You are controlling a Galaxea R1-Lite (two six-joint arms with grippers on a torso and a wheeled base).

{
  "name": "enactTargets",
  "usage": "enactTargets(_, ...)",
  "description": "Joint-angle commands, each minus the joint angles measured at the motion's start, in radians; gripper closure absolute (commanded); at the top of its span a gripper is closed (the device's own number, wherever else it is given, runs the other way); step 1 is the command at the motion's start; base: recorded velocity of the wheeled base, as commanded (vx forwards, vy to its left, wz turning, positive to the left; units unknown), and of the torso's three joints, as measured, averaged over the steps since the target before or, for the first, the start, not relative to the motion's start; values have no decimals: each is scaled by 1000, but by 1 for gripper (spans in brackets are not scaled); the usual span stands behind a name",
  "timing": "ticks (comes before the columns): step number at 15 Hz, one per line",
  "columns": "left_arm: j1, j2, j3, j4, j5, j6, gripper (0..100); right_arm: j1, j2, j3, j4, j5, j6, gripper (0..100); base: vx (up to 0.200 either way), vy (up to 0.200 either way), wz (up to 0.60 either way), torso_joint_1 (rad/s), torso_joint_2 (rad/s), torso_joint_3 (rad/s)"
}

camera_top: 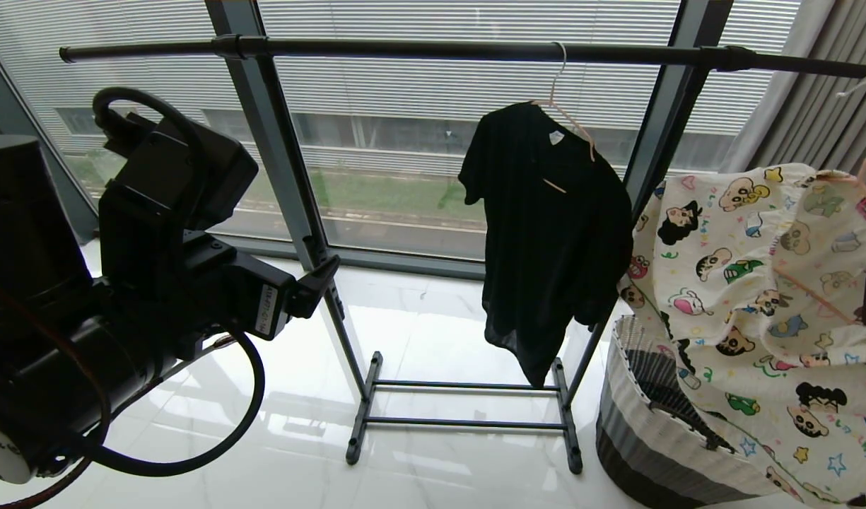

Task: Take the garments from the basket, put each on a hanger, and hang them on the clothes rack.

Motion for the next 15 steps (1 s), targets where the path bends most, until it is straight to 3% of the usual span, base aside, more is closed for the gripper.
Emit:
enactTargets(1, 0, 0, -1, -1, 0, -1, 0, 58, 124, -152, 41, -1, 0, 100, 0, 0, 0, 0, 0, 0)
enactTargets(5, 0, 1, -1, -1, 0, -1, 0, 90, 214, -266, 59, -1, 2, 100, 0, 0, 0, 0, 0, 0)
enactTargets(10, 0, 0, 1, -1, 2, -1, 0, 109, 265, -341, 61, -1, 2, 100, 200, 0, 0, -3, 0, 4)
enactTargets(15, 0, -3, 10, -1, 2, -1, 0, 127, 260, -345, 61, -1, 2, 100, 160, 0, 0, 6, 5, 2)
